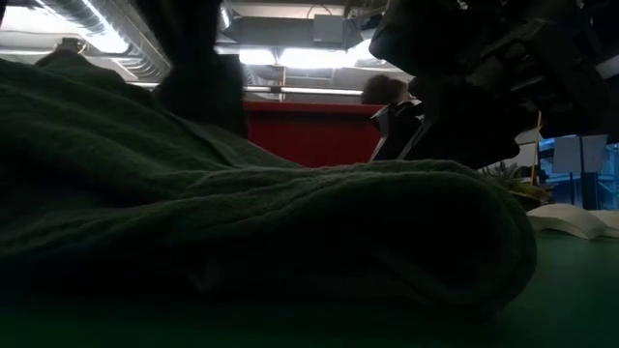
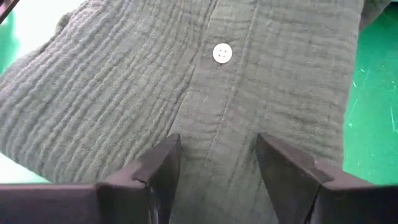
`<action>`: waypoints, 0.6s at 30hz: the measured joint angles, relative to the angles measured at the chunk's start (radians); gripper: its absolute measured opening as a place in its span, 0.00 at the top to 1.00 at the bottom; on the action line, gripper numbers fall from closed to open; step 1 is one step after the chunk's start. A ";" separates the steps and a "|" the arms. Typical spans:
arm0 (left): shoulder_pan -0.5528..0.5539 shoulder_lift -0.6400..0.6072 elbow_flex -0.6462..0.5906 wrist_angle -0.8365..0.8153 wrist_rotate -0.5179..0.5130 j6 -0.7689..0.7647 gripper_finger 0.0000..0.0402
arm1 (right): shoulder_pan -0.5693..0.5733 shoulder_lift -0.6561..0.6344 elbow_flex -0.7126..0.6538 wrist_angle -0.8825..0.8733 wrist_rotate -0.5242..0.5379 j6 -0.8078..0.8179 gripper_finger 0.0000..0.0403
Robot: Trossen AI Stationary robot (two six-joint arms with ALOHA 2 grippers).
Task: Fold Laundry from Bin
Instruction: Fold the green polo shirt from the red laundry bin
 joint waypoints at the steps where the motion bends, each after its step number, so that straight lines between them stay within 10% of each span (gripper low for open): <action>1: 0.007 0.000 0.000 0.018 -0.010 0.026 0.53 | 0.000 0.000 0.000 0.000 0.000 0.000 0.48; 18: 0.146 0.000 0.000 0.319 -0.066 0.387 0.53 | 0.000 0.000 0.000 0.000 0.000 0.000 0.48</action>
